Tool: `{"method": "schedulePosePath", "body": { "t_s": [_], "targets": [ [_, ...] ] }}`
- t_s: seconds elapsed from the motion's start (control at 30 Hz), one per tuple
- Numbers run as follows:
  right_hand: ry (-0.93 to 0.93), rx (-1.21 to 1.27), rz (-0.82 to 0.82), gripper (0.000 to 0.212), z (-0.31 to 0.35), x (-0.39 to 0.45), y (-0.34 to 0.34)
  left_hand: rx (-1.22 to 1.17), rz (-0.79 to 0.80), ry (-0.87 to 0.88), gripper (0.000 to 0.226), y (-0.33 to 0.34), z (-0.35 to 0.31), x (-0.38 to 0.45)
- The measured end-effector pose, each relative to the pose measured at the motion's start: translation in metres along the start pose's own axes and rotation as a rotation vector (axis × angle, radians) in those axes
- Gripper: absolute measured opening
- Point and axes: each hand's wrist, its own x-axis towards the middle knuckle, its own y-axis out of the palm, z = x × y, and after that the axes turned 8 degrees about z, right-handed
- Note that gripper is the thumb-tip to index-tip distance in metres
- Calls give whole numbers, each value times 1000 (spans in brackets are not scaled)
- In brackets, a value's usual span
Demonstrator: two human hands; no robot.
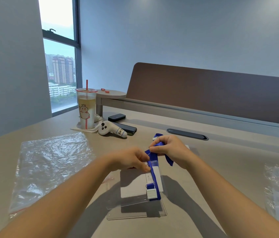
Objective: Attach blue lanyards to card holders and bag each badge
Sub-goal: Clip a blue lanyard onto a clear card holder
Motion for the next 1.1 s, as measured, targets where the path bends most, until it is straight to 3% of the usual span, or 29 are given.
{"method": "schedulePosePath", "body": {
  "t_s": [0.13,0.37,0.57,0.8,1.0,1.1],
  "targets": [
    [-47,-24,-110,0,0,-3,2,-5,-141,19,32,-2,3,2],
    [-72,-7,-206,23,-4,-1,7,46,-476,39,21,-6,3,4],
    [-60,25,-178,10,-3,0,11,58,-642,54,26,-9,0,3],
    [-31,-32,-204,3,-6,-2,14,68,-662,68,24,-5,-3,-1],
    [-93,-176,-186,14,-5,-4,16,78,-664,98,24,-7,-3,-6],
    [-122,-245,-212,5,-3,-6,14,40,-647,127,22,-7,-5,-7]
  ]
}}
